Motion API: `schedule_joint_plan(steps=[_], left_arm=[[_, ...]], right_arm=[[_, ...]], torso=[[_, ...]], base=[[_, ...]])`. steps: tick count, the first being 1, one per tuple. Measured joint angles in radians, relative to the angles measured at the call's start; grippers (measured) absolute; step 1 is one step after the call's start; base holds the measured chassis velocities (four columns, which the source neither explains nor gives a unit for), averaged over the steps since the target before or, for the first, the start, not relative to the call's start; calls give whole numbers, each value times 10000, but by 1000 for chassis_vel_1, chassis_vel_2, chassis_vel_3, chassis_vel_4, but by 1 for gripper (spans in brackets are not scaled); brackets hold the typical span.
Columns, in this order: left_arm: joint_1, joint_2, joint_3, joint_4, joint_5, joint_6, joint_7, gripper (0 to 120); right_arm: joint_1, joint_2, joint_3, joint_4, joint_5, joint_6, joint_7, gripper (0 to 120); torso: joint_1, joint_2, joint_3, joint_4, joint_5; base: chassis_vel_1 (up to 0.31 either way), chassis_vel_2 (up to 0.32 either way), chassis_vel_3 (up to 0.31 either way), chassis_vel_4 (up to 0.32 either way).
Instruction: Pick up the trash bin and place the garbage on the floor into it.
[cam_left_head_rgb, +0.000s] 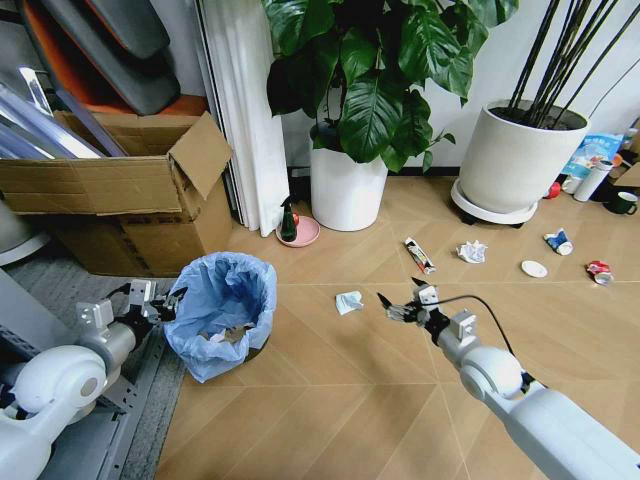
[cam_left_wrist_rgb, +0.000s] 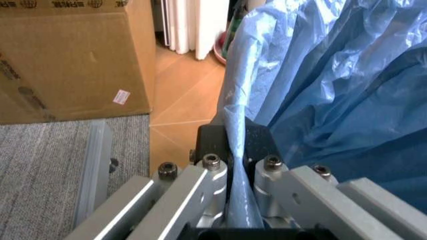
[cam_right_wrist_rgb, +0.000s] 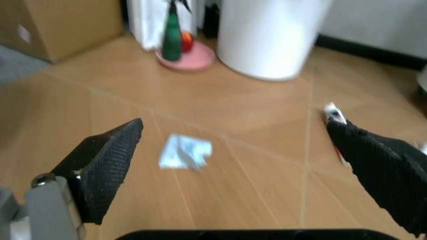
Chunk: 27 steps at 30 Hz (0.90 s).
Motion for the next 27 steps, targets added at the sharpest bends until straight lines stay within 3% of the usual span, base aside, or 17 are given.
schedule_joint_plan(steps=[9, 17, 27], left_arm=[[216, -155, -86, -75, 61, -1, -5, 0], [311, -169, -85, -23, 159, -36, 46, 0], [316, -134, -38, 20, 151, -48, 80, 0]], right_arm=[[-734, 388, 531, -626, -346, 291, 59, 100], [-454, 687, 488, -1520, -936, 249, 29, 100], [-419, 732, 453, -1688, -964, 643, 94, 100]], torso=[[0, 0, 1, 0, -2], [1, 0, 2, 2, -1], [1, 0, 1, 1, -1]], base=[[0, 0, 0, 0], [0, 0, 0, 0], [0, 0, 0, 0]])
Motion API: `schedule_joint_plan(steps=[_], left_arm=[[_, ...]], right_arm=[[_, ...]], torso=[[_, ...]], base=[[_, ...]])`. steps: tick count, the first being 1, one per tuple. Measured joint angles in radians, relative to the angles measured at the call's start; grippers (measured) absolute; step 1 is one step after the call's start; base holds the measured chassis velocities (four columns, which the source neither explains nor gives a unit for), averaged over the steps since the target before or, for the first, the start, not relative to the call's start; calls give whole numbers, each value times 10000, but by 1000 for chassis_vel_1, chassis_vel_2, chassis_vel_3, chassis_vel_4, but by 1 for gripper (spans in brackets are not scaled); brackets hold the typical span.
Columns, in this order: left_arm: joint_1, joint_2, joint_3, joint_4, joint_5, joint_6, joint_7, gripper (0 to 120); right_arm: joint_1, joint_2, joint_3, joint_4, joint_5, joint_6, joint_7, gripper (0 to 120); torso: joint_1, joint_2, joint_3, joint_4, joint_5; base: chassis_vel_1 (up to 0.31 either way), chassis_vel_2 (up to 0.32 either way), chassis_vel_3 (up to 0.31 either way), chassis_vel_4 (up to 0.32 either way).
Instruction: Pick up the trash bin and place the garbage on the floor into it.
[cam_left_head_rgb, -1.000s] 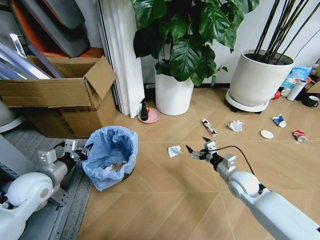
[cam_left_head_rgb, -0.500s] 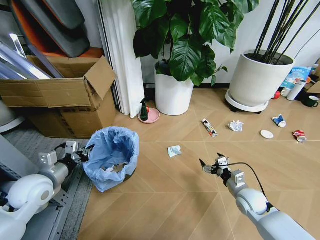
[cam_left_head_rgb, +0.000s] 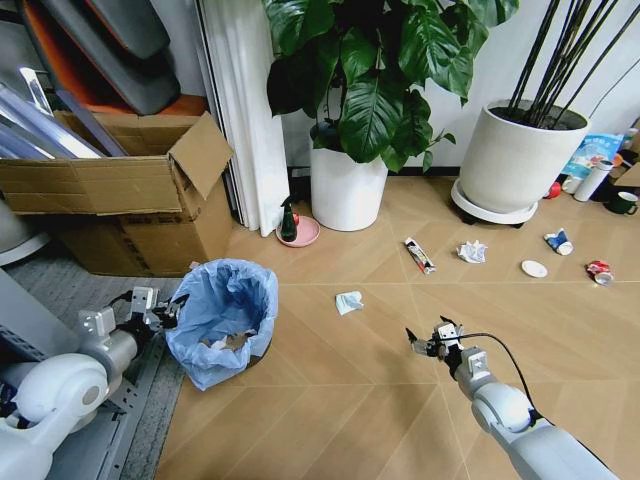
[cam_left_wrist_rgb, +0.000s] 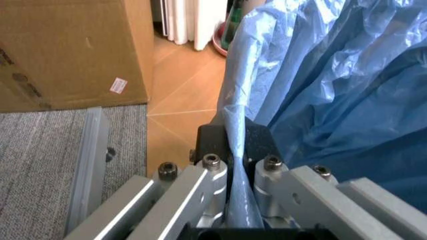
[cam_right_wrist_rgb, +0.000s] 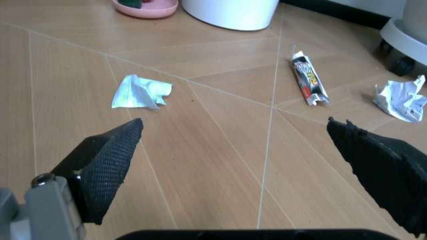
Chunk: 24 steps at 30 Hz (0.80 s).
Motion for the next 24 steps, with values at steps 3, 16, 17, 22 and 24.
schedule_joint_plan(steps=[3, 16, 17, 22, 24], left_arm=[[-4, -25, 5, -4, 1, -1, 0, 0], [260, -125, -55, -126, 109, -12, -1, 0], [260, -125, -55, -126, 109, -12, -1, 0], [266, -142, -60, -125, 132, -19, -1, 0], [266, -146, -61, -122, 135, -23, 1, 0]], right_arm=[[-13, -1, 0, 23, 35, -28, 17, 100], [-152, -17, 106, 115, 227, -15, -27, 100], [-152, -17, 106, 115, 227, -15, -27, 100], [-169, -52, 152, 129, 303, 4, -51, 100], [-172, -55, 157, 129, 312, 30, -71, 100]], torso=[[0, 0, 0, 0, 0], [0, 0, 0, 0, 0], [0, 0, 0, 0, 0], [0, 0, 0, -1, 0], [-1, 0, 0, 0, 0]], base=[[0, 0, 0, 0], [0, 0, 0, 0], [0, 0, 0, 0], [-9, 4, 6, -12], [-40, 51, 50, -50]])
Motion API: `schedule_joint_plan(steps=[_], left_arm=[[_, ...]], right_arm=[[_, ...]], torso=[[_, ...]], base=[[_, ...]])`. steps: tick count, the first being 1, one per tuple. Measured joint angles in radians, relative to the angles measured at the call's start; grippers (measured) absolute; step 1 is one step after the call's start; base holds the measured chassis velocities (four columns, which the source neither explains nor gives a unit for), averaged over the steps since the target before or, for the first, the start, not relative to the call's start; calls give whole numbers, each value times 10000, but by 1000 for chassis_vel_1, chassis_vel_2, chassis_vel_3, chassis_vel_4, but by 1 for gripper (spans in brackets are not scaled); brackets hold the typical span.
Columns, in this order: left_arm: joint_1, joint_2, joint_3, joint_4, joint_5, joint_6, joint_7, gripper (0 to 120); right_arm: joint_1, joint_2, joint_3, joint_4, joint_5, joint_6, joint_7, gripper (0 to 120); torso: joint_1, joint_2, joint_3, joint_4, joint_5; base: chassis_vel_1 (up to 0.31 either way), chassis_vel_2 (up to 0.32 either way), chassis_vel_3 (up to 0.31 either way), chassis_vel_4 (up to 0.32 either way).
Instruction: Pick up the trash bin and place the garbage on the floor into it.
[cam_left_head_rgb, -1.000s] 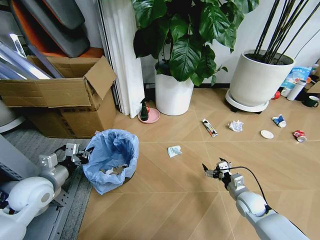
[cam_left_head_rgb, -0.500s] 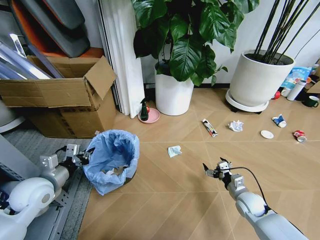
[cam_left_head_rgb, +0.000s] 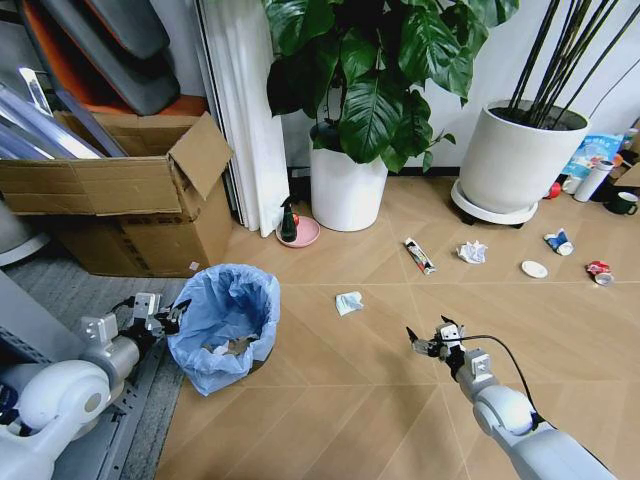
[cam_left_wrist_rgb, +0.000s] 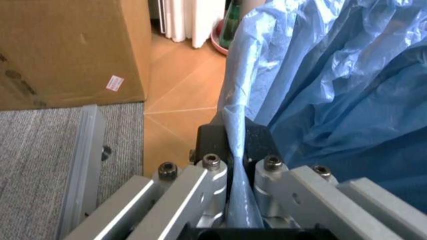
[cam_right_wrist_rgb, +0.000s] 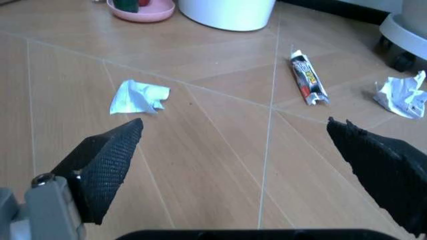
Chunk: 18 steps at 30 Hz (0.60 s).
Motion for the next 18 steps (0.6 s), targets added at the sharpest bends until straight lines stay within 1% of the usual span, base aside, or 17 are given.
schedule_joint_plan(steps=[12, 18], left_arm=[[-20, -3, 6, 24, 16, -7, 12, 0], [-38, -5, 10, 29, 16, -10, 27, 0]], right_arm=[[0, -1, 14, -10, -18, 56, -57, 100], [-17, -25, 26, -1, -23, 59, -59, 100]], torso=[[0, -1, 1, 0, 0], [0, 0, 0, 0, 0]], base=[[-54, 64, 72, -58], [-33, 40, 39, -53]])
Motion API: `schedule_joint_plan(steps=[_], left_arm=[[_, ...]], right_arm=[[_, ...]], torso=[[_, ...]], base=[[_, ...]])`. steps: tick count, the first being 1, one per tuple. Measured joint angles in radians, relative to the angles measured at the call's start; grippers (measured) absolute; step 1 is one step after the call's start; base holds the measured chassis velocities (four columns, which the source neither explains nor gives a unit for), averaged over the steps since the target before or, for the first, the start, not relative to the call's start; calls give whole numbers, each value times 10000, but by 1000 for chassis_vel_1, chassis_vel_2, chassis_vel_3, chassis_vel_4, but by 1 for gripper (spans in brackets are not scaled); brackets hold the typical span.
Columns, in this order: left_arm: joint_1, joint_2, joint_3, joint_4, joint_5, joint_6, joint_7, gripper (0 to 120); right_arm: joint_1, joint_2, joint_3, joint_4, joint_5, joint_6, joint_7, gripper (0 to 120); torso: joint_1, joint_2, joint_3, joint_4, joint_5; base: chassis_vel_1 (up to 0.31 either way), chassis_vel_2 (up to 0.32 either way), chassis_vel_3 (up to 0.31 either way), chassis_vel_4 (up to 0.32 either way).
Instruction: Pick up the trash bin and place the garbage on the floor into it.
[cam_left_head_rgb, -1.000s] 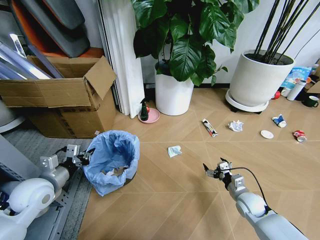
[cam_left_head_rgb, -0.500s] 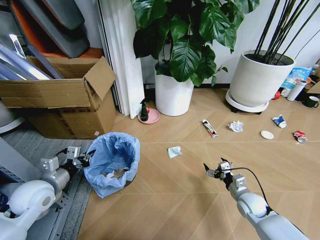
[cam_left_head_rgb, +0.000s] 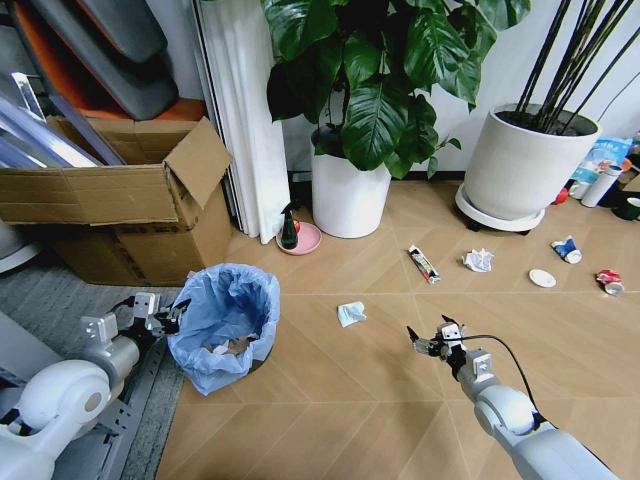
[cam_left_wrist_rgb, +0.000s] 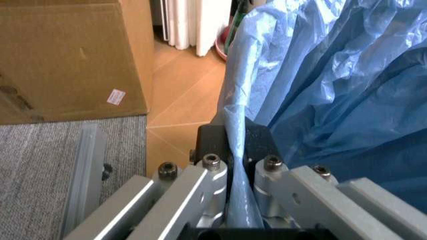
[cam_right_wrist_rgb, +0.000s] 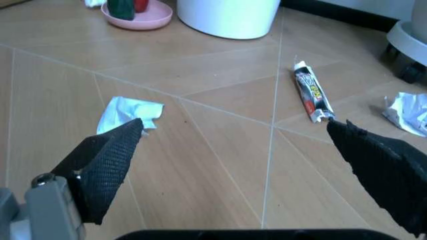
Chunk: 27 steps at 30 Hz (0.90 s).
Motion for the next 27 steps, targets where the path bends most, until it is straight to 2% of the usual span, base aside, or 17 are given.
schedule_joint_plan(steps=[27], left_arm=[[-61, 31, 44, 39, -13, -23, 56, 0]], right_arm=[[6, -4, -22, 47, 48, -21, 5, 100]], torso=[[0, 0, 0, 1, 0]], base=[[-56, 48, 50, -49]])
